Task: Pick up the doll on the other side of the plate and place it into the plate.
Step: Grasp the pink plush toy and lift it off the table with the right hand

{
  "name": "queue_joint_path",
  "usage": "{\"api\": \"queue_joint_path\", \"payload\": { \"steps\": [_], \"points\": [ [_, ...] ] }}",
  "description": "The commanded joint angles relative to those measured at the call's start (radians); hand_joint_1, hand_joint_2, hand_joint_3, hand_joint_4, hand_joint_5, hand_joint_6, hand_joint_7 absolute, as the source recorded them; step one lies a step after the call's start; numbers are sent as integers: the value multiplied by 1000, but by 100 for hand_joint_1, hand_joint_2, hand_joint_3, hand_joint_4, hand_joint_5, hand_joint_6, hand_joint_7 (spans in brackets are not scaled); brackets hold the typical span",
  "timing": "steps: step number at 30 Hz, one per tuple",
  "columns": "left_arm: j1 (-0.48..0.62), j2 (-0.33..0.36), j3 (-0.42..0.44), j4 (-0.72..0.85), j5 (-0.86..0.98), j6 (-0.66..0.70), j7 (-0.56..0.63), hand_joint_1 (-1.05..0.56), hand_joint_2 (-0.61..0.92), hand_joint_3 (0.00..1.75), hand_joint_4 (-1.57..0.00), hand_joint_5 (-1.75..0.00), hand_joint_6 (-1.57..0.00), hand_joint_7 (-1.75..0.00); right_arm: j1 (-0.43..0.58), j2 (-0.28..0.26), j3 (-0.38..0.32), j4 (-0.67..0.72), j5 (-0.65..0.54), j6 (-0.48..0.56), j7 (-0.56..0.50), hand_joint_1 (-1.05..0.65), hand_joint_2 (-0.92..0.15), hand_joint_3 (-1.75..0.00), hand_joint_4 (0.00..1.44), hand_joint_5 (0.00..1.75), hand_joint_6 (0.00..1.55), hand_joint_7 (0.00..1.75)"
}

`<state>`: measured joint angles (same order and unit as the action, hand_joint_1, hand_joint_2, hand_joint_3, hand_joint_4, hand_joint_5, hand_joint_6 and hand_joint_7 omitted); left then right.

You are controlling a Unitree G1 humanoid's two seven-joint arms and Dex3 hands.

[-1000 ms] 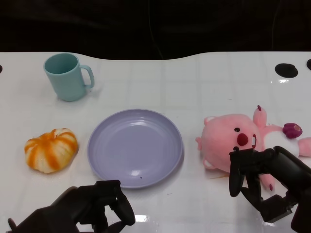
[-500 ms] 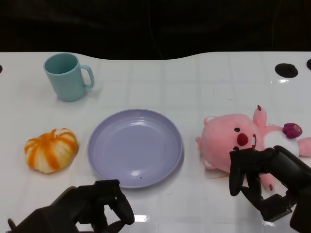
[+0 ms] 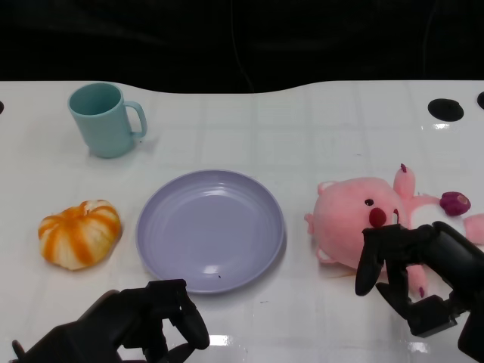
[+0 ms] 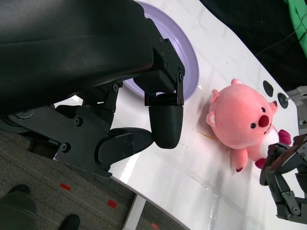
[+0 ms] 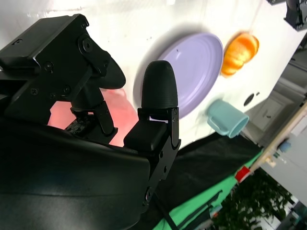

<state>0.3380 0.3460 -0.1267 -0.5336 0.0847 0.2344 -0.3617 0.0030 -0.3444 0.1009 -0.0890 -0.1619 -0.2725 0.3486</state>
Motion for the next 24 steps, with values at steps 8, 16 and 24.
{"api": "queue_joint_path", "payload": {
  "steps": [8,16,24],
  "points": [
    [5,5,3,-4,8,3,7,-26,84,66,-63,-175,-61,-138,-40,1,-46,-30,-9,24,-60,-17,-62,-60,46,83,55,48],
    [10,1,-2,-5,13,-5,10,-25,84,65,-63,-175,-61,-136,-56,-91,-53,-116,-164,106,-43,-50,-90,-3,9,57,24,7],
    [6,-4,-8,-10,22,6,14,-25,84,65,-64,-175,-62,-136,-86,-139,-27,-188,-281,203,-1,-64,-86,0,0,27,13,1]
  ]
}}
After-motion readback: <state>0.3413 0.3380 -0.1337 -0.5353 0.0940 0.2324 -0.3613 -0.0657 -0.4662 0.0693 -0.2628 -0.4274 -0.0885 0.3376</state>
